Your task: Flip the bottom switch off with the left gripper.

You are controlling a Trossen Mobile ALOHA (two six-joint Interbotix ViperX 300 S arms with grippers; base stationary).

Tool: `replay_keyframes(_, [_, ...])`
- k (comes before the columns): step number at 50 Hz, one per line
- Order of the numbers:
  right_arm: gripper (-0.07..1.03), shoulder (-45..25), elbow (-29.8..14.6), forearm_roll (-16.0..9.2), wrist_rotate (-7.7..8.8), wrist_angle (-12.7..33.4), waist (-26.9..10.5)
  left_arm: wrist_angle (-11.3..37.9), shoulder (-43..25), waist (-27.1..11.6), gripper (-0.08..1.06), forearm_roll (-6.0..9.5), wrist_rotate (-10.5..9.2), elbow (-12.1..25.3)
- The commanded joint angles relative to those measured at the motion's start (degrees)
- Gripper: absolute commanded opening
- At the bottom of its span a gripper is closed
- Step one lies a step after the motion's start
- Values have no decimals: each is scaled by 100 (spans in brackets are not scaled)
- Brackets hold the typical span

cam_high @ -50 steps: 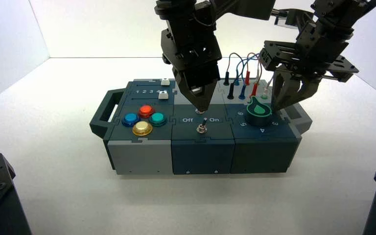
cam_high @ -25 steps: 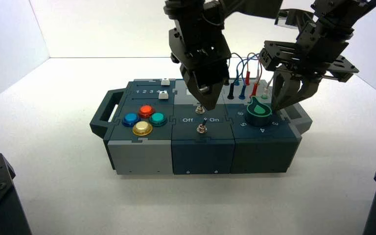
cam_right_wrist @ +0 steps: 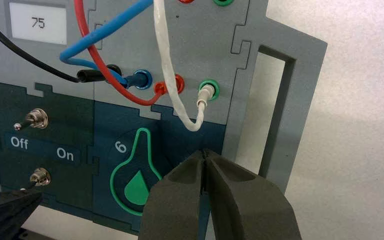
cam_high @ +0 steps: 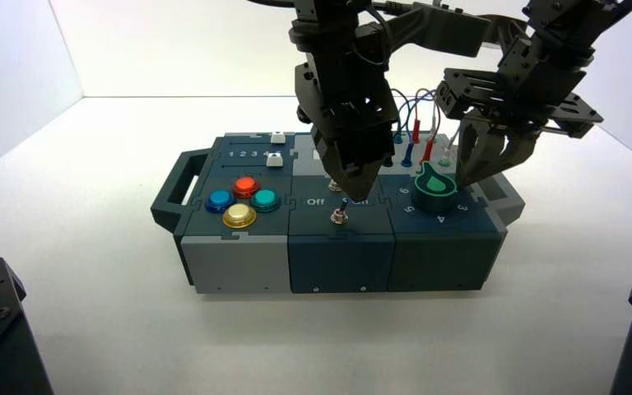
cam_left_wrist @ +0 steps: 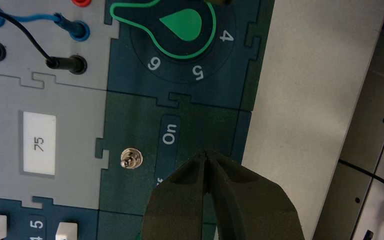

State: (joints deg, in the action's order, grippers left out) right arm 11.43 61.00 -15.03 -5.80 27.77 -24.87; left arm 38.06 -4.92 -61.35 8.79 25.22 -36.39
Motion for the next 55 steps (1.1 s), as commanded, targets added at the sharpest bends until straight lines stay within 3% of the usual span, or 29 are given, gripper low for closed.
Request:
replay_keyframes(1, [-2,-70,53,18,9,18,-9,9,97,-26,-3,9,35,-35])
replay_keyframes(30, [-2,-62,62,26,9,9,-9,-44,352,-26,-3,18,9,-501])
replay_keyframes(40, [-2,-62,62,26,9,9,-9,-44,527,-26,-3,26,0,-404])
replay_keyframes(55, [-2,-79,62,26,9,-9,-9,105,571,-26,-3,26,9,44])
